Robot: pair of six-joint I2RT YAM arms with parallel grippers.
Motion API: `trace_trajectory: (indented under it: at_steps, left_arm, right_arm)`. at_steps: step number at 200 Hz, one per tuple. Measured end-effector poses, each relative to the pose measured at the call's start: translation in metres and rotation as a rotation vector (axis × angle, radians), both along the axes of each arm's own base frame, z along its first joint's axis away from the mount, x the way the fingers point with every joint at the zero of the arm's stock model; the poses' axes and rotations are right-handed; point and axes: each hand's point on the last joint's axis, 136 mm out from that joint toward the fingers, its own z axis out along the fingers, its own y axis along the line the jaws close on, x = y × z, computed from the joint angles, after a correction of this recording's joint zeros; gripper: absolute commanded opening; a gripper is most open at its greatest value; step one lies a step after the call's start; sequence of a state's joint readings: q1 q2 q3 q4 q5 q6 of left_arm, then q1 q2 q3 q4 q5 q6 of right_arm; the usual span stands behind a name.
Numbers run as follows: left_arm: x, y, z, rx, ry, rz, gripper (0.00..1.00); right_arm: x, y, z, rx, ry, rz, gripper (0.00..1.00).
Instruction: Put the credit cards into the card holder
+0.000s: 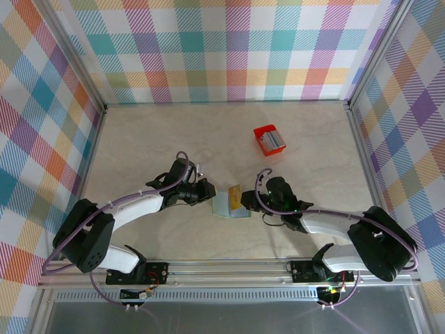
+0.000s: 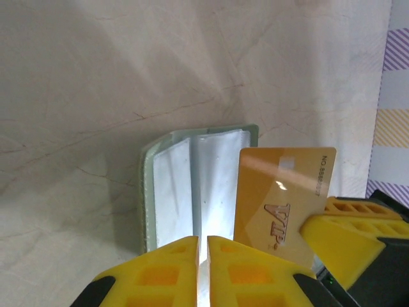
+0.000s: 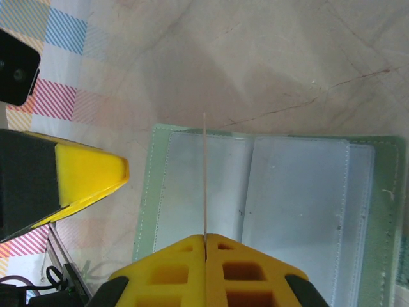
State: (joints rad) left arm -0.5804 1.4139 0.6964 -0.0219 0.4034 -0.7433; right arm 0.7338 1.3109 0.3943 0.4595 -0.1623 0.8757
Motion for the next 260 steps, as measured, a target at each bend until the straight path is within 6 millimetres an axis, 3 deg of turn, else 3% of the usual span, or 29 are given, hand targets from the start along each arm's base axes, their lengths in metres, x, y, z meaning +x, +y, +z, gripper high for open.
trace_trajectory:
  at_steps: [58, 102, 260]
  left_arm:
    - [-0.003, 0.010, -0.020, 0.058, 0.011, 0.013, 0.13]
    - [-0.003, 0.013, -0.031, 0.095, 0.015, 0.004, 0.13]
    - [-0.002, 0.026, -0.054, 0.200, 0.019, 0.008, 0.15]
  right_arm:
    - [-0.004, 0.009, -0.013, 0.007, 0.029, -0.032, 0.00]
    - [-0.001, 0.005, -0.016, -0.009, 0.023, -0.074, 0.00]
    - [-0.004, 0.004, -0.037, -0.038, 0.071, -0.084, 0.00]
